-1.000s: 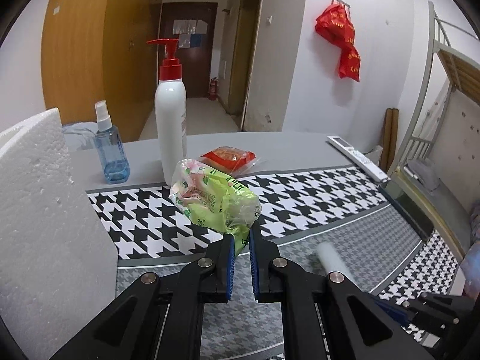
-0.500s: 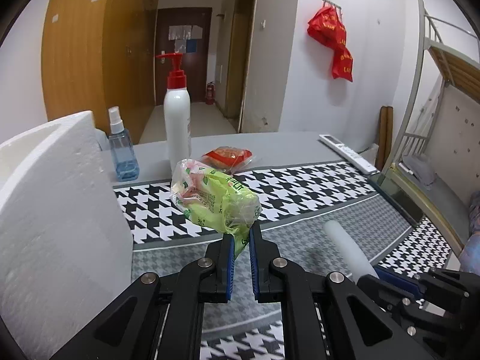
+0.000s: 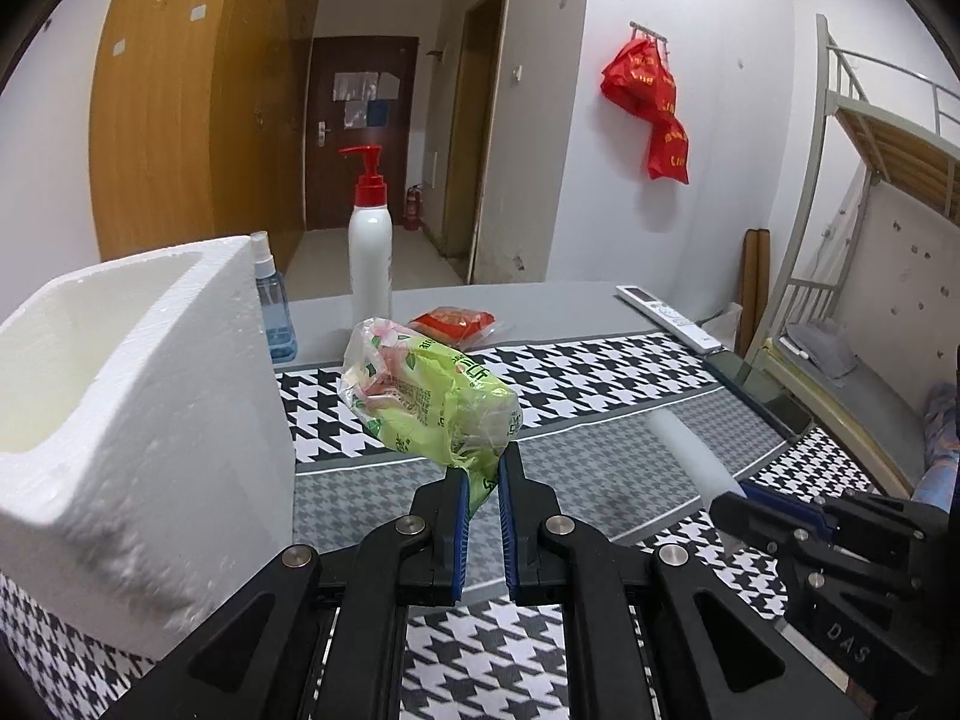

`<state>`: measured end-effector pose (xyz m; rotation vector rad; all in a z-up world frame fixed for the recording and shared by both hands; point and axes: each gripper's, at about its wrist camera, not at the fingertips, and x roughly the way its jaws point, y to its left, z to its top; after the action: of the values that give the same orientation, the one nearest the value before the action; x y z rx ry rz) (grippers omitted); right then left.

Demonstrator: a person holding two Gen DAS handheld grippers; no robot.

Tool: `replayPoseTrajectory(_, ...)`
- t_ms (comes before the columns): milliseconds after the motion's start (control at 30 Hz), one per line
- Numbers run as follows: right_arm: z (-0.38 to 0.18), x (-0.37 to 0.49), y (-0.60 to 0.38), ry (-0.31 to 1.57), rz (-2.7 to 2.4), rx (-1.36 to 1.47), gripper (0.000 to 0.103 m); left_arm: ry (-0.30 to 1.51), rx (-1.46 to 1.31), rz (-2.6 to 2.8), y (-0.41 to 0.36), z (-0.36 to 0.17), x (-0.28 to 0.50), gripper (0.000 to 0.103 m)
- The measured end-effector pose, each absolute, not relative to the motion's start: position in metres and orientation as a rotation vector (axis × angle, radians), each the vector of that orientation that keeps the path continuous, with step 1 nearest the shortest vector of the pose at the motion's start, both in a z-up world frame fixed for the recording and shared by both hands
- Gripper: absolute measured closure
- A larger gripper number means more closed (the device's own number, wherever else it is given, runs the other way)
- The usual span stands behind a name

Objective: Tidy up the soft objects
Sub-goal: 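Carry the tissue pack and foam roll toward the foam box with both tools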

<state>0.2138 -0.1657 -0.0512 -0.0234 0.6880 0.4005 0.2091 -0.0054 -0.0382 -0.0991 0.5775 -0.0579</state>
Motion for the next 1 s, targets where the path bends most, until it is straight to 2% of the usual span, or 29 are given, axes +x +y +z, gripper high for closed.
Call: replayPoseTrajectory(1000, 0.011, 0.176, -0.148, 0.491, 0.465, -0.038, 0.09, 0.367, -0.071, -0.062, 0.018, 0.029, 0.147, 0.093)
